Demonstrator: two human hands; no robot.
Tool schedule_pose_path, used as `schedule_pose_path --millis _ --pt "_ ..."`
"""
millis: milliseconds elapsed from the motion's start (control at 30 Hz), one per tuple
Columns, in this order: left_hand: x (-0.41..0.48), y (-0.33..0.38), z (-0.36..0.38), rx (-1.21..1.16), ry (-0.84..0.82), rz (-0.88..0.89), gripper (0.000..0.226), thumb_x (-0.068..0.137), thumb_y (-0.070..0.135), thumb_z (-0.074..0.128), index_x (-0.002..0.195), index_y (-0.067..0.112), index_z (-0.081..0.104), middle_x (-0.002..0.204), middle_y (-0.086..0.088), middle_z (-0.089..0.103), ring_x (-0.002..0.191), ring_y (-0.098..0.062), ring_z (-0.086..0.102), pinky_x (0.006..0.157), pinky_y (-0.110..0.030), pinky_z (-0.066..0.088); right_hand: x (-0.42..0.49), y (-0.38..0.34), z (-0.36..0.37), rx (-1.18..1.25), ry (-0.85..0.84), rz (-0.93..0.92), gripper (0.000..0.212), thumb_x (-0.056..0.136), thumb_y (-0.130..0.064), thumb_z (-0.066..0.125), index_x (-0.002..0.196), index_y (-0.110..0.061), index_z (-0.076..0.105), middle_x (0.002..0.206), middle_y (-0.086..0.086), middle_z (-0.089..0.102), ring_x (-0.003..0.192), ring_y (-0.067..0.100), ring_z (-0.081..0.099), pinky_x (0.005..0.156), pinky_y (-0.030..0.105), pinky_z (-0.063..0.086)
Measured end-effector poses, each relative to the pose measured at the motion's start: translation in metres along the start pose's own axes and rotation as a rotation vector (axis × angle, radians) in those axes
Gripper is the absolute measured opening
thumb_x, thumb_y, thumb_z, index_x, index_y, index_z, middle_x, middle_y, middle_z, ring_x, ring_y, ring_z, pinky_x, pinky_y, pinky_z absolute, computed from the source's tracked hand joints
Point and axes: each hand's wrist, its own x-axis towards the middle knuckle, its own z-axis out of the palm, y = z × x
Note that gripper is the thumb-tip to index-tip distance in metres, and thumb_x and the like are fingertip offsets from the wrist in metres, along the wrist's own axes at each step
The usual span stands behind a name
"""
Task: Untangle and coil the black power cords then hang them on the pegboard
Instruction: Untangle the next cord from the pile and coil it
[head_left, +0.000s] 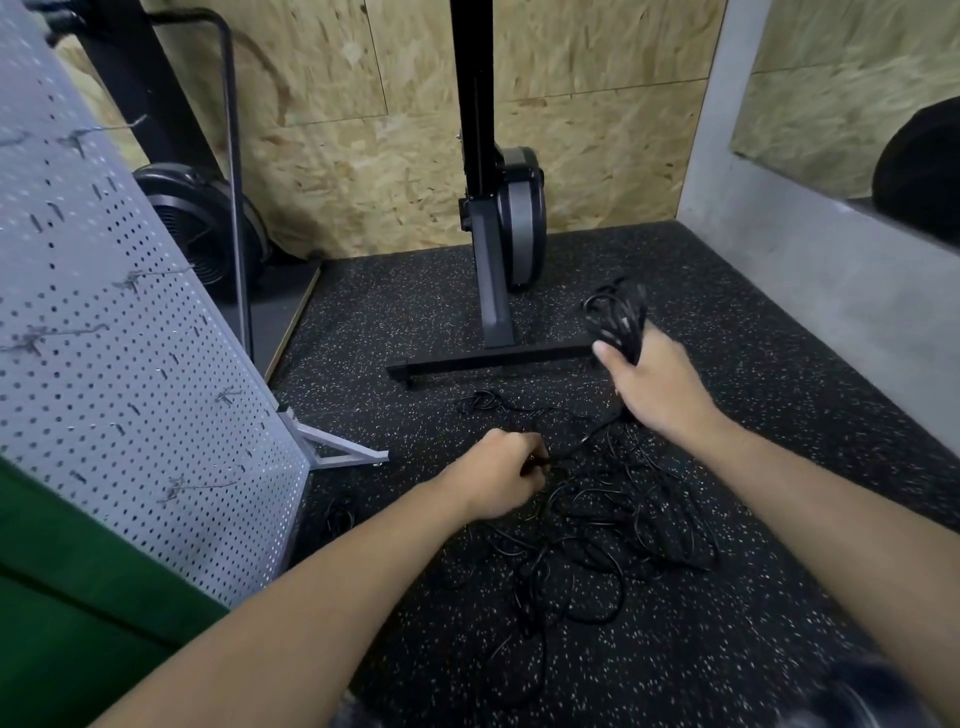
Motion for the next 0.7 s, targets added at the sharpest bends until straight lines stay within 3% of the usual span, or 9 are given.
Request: schedule_pose_path --millis 67,167,267,400,500,600,700 --pt "-0.002 -0.005 0.001 -0.040 -0.089 -0.032 0.007 0.105 0.023 0.059 0.105 0.022 0.065 0.087 -0.001 0.071 0.070 -0.015 0.068 0.059 -0.026 0.052 0.005 0.002 -0.011 0.005 0.075 0.022 0.021 0.106 -0.031 0.057 0.120 -0.017 0.062 0.089 -0.005 0.064 0.077 0.010 0.061 0.061 0.024 0.040" --pt "-0.006 -0.019 0.002 -0.056 -0.178 -0.057 0.008 0.107 0.028 0.058 0.104 0.026 0.064 0.085 -0.002 0.076 0.081 -0.019 0.074 0.076 -0.038 0.059 0.007 0.008 -0.021 0.065 0.116 0.064 0.020 0.105 -0.034 0.059 0.117 -0.019 0.064 0.092 -0.006 0.064 0.085 0.015 0.063 0.069 0.029 0.042" --pt "-0.002 -0.017 -0.002 -0.022 -0.096 0.026 0.014 0.109 0.034 0.054 0.110 0.023 0.063 0.086 0.000 0.069 0.071 -0.018 0.064 0.066 -0.037 0.054 0.001 0.011 -0.015 -0.016 -0.041 0.015 0.021 0.104 -0.034 0.061 0.121 -0.022 0.063 0.094 -0.006 0.067 0.084 0.012 0.063 0.066 0.026 0.042" --pt "0.006 0.003 -0.011 0.058 0.008 0.230 0.017 0.108 0.028 0.055 0.113 0.018 0.069 0.106 0.002 0.065 0.099 -0.019 0.064 0.090 -0.038 0.053 -0.003 0.014 -0.005 -0.099 -0.236 -0.045 0.027 0.095 -0.044 0.072 0.117 -0.029 0.065 0.100 -0.018 0.065 0.100 0.011 0.063 0.084 0.031 0.044" --pt "0.006 0.012 -0.020 0.077 0.139 0.339 0.012 0.104 0.028 0.062 0.111 0.020 0.069 0.104 0.004 0.059 0.097 -0.014 0.058 0.087 -0.027 0.045 -0.004 0.018 0.001 -0.031 -0.366 -0.053 0.030 0.086 -0.053 0.079 0.105 -0.031 0.069 0.096 -0.016 0.073 0.095 0.002 0.068 0.086 0.031 0.049" --pt "0.003 0.014 -0.024 0.014 0.346 0.414 0.013 0.098 0.024 0.073 0.100 0.012 0.069 0.096 0.005 0.062 0.086 -0.005 0.054 0.079 -0.015 0.041 -0.009 0.013 0.001 0.119 -0.446 -0.073 0.037 0.078 -0.054 0.078 0.106 -0.029 0.074 0.100 -0.013 0.077 0.094 -0.004 0.069 0.085 0.024 0.050" --pt "0.001 0.017 -0.025 -0.055 0.434 0.413 0.013 0.095 0.019 0.076 0.098 0.010 0.067 0.094 0.004 0.066 0.087 -0.013 0.061 0.079 -0.029 0.051 -0.010 0.011 0.003 0.140 -0.531 -0.063 0.043 0.074 -0.050 0.083 0.107 -0.024 0.074 0.102 -0.006 0.078 0.095 0.003 0.071 0.084 0.021 0.053"
